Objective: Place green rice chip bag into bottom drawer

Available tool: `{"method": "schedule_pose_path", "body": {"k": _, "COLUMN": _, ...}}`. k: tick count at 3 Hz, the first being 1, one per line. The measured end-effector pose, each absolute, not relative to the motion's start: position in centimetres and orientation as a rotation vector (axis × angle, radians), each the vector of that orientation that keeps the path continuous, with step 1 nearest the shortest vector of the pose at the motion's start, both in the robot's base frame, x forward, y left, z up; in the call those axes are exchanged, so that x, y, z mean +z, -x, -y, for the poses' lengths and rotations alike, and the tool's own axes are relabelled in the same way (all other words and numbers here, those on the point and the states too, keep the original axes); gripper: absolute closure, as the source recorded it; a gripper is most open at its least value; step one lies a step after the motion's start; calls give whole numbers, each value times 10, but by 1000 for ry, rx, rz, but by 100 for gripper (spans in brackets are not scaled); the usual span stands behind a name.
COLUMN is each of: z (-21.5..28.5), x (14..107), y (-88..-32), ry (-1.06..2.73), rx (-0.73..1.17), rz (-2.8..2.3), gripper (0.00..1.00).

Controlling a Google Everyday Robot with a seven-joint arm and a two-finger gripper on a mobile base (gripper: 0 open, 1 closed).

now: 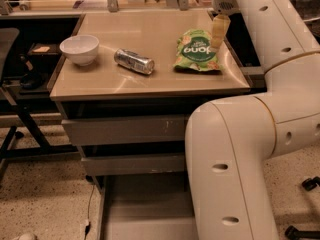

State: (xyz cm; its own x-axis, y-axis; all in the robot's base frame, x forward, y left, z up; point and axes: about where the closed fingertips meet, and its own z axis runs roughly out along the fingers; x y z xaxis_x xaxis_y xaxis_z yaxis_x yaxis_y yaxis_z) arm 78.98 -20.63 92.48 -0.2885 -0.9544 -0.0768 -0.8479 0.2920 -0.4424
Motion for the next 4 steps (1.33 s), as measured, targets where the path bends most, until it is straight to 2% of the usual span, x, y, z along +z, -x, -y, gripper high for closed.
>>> {"method": "schedule_pose_path", "body": {"k": 2, "z": 220, "x": 892, "y": -796, "ry": 1608, "rx": -415, "rz": -2291, "gripper": 0}}
{"method": "schedule_pose_path", "body": {"k": 4, "z": 192, "x": 864, "y": -804, "ry": 1667, "rx": -324, "rz": -2270, "gripper": 0}}
